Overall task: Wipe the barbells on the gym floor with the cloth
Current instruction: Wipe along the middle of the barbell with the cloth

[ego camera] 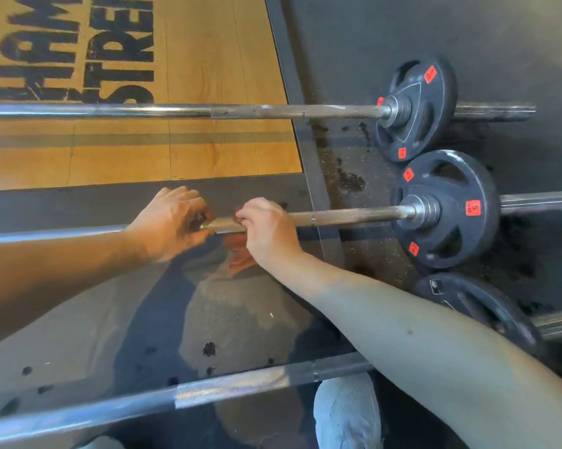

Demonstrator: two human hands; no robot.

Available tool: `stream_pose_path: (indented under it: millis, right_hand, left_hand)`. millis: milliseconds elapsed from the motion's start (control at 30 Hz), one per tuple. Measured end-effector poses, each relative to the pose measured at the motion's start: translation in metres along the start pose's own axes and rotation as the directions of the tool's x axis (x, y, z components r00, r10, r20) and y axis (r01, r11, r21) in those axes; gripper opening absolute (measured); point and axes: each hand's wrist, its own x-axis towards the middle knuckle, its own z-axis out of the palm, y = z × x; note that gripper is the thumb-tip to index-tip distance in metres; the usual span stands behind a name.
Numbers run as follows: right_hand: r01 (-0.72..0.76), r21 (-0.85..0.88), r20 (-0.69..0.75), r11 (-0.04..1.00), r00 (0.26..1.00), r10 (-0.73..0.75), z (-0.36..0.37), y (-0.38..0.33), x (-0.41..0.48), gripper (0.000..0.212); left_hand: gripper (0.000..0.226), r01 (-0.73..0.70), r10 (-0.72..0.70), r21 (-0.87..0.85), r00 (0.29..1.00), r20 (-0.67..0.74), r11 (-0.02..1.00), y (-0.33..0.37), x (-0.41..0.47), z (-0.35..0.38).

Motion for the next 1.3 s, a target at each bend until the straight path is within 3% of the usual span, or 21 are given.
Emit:
stream_pose_path:
  millis: [133,333,433,700,867,1000,1133,1300]
  right_hand:
    - [0.061,-0.027,0.107,0.998,0.993,-0.058,-0.033,0.019,-0.001,0.022]
    - [-0.234,-0.168,-0.004,0.958,0.972,0.237,-0.063,0.053,-0.002,0.025]
    - [-0.167,-0.196,0.04,0.966,0.983,0.178,-0.031,0.019,0.01,0.023]
    - [0.084,-0.144,0.18,0.986,0.982,-0.058,0.046,-0.066,0.031,0.016]
    - [0.239,-0.143,0.221,0.96,0.953,-0.205,0.033,-0.033,0.015,0.029]
    - [0.251,-0.131,0.167,0.959,0.959,-0.229,0.014,-0.002,0.011,0.026]
    - [0.2,-0.144,0.125,0.969,0.975,-0.182,-0.028,0.05,-0.006,0.03]
    - [-0.011,-0.219,0.026,0.976,1.0,0.017,-0.088,0.118,-0.03,0.03]
  left_hand:
    - [0.041,0.015,-0.015,-0.008,1.0,0.017,1.0,-0.002,-0.005,-0.005]
    - [0.031,0.009,-0.009,-0.012,1.0,-0.004,1.0,-0.014,-0.023,-0.014]
    - [0.019,0.032,-0.032,-0.002,0.999,0.005,0.999,-0.018,-0.028,-0.019]
    - [0.022,0.091,-0.091,0.002,0.996,0.001,0.996,-0.031,-0.04,-0.025]
    - [0.04,0.075,-0.075,-0.001,0.997,0.025,0.997,-0.024,-0.034,-0.025]
    - [0.044,0.055,-0.054,-0.028,0.998,0.043,0.998,-0.017,-0.024,-0.021]
    - [0.045,0.035,-0.031,-0.065,0.998,0.063,0.997,-0.009,-0.009,-0.013]
    - [0.037,0.019,-0.014,-0.076,0.998,0.063,0.997,0.015,0.013,0.001]
